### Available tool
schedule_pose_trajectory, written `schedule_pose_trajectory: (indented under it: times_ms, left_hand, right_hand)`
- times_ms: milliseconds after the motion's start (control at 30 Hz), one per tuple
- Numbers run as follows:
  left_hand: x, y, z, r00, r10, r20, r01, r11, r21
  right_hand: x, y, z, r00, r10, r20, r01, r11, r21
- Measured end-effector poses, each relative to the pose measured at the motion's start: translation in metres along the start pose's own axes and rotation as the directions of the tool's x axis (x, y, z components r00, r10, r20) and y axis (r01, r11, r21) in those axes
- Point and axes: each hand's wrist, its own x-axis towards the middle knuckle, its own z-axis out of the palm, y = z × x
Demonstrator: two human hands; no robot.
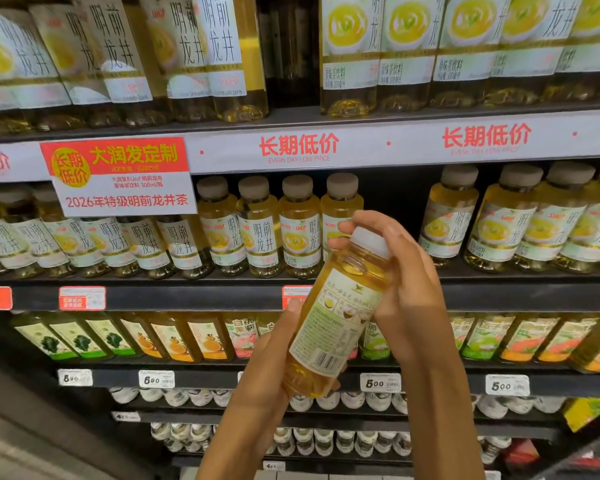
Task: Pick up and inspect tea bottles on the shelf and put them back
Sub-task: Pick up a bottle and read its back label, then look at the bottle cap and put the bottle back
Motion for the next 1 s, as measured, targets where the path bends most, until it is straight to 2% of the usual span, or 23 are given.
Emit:
schedule_pose_trajectory:
  times_ms: [300, 433, 533, 667, 767, 900, 1000]
  left_hand:
    - [0.000, -0.003, -0.005, 0.998, -0.029, 0.062, 0.032, 0.998, -0.049]
    - [-0.001, -0.001, -0.004, 0.999, -0.017, 0.050, 0.014, 0.999, 0.052]
    - [-0.001, -0.003, 0.001, 1.000, 0.025, -0.004, -0.023, 0.982, 0.186]
    - [-0.005, -0.003, 0.010, 0.997, -0.002, 0.073, -0.015, 0.973, 0.232]
    - [-0.007, -0.004, 0.012, 0.991, -0.033, 0.126, 0.011, 0.985, 0.174]
    - [-0.007, -0.004, 0.013, 0.981, -0.089, 0.173, 0.105, 0.991, -0.082]
    - [-0.008, -0.002, 0.015, 0.958, -0.123, 0.259, 0.166, 0.974, -0.151]
  right_hand:
    - [-0.003, 0.000, 0.001, 0.999, 0.034, 0.026, -0.033, 0.999, -0.006]
    - [-0.003, 0.001, 0.002, 1.000, 0.010, -0.006, -0.009, 0.997, 0.076]
    - [-0.004, -0.001, 0.003, 1.000, -0.008, -0.024, 0.009, 0.998, 0.055]
    - [-0.008, -0.004, 0.005, 0.997, 0.021, -0.077, -0.021, 1.000, -0.002]
    - [-0.007, -0.006, 0.004, 0.993, 0.072, -0.098, -0.074, 0.997, -0.017]
    - [-0.006, -0.010, -0.003, 0.986, 0.162, -0.024, -0.161, 0.986, 0.041]
    - [-0.006, -0.007, -0.004, 0.977, 0.206, -0.048, -0.203, 0.978, 0.057]
